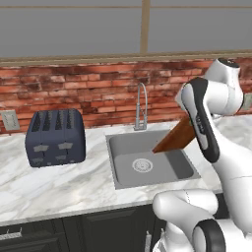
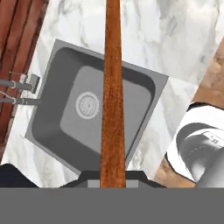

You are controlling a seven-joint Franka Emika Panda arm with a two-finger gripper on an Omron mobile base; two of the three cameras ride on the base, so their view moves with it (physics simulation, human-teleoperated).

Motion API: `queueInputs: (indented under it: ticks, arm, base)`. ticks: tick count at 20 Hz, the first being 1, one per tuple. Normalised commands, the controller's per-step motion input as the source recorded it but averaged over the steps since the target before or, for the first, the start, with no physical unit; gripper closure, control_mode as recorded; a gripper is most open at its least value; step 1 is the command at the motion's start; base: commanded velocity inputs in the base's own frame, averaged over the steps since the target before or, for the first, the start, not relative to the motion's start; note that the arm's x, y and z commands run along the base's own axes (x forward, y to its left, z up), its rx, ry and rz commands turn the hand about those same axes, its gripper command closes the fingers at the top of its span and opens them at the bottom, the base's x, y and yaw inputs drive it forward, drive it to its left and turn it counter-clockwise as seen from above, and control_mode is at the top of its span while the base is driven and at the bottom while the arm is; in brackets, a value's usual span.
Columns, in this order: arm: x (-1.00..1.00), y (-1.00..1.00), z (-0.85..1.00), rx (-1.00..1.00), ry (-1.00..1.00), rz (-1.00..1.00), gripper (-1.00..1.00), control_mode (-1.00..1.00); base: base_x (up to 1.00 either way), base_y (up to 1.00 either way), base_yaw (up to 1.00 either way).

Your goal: Move the cutting board and knife to the sink. Then move spray from the cabinet to the counter.

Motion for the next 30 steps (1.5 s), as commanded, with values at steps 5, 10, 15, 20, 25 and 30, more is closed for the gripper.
queueInputs:
  ticks: [5, 10, 15, 20, 25, 30]
  arm:
    - [-0.01, -0.62, -0.41, 0.01, 0.0, 0.74, 1.0, -1.0]
    - [0.06, -0.3, -0.19, 0.1, 0.0, 0.64, 1.0, -1.0]
    - [0.38, 0.0, -0.02, 0.16, 0.0, 0.45, 1.0, -1.0]
    - [0.41, 0.0, 0.0, 0.19, 0.01, 0.32, 1.0, -1.0]
    - [0.36, 0.0, -0.14, 0.05, 0.02, 0.2, 1.0, -1.0]
    - [0.18, 0.08, -0.58, 0.0, 0.0, 0.08, 1.0, -1.0]
  base:
    - [0.0, 0.0, 0.0]
    - [0.0, 0.0, 0.0]
    - [0.0, 0.0, 0.0]
    - [0.0, 0.0, 0.0]
    - [0.0, 0.0, 0.0]
    - [0.0, 0.0, 0.0]
